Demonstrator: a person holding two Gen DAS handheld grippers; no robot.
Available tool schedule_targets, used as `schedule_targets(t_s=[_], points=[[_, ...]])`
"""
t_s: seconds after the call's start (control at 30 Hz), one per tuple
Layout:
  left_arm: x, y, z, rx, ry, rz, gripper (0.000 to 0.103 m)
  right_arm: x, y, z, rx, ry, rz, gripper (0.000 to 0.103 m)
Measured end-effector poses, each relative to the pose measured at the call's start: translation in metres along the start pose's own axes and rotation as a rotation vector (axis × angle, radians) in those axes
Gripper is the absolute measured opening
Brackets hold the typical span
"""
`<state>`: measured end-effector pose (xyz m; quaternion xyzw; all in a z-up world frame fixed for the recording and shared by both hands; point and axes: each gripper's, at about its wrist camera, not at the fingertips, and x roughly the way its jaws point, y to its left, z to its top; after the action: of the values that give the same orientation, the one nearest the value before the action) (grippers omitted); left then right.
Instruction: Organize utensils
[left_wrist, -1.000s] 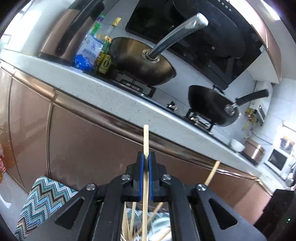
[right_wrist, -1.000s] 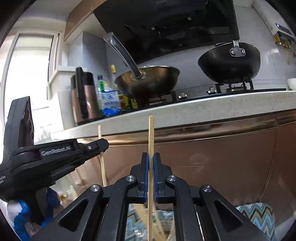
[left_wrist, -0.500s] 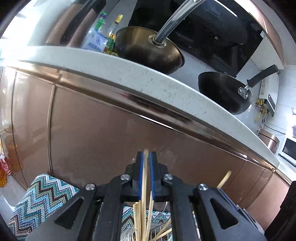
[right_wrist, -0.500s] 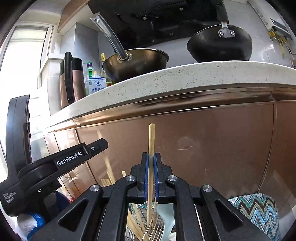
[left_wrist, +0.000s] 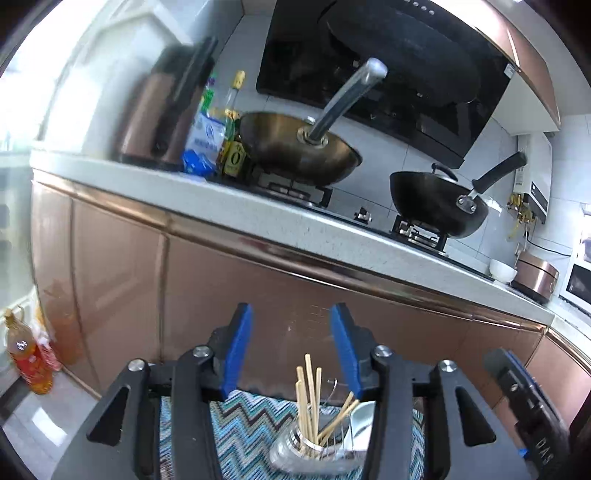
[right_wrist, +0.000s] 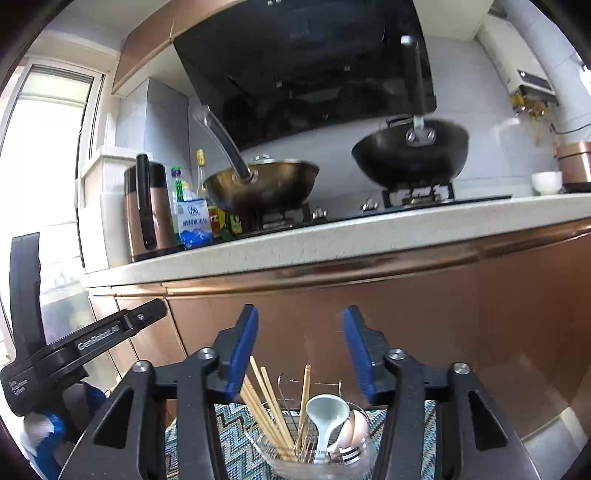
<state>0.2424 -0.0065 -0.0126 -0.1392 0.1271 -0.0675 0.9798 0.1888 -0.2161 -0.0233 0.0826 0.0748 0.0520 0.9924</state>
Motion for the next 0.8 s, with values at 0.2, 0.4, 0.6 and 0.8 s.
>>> schedule_targets(t_s=[0.2,0.4,0.6,0.8], points=[[-0.069,0.002,0.017,0.041,-0.012,0.042,0.054,-0.063,0.014,0.020,-0.048,-0.013,-0.062,0.074],[-0.132,0.009,0.016,0.102,-0.060,0.130,0.058,-0.131,0.027,0.029,-0.085,-0.062,-0.104,0.089],[-0.172,0.011,0.004,0.164,-0.066,0.190,0.061,-0.179,0.034,0.022,-0.148,-0.092,-0.137,0.100],[-0.196,0.006,-0.009,0.198,-0.071,0.198,0.061,-0.216,0.019,0.016,-0.154,-0.102,-0.209,0.103]])
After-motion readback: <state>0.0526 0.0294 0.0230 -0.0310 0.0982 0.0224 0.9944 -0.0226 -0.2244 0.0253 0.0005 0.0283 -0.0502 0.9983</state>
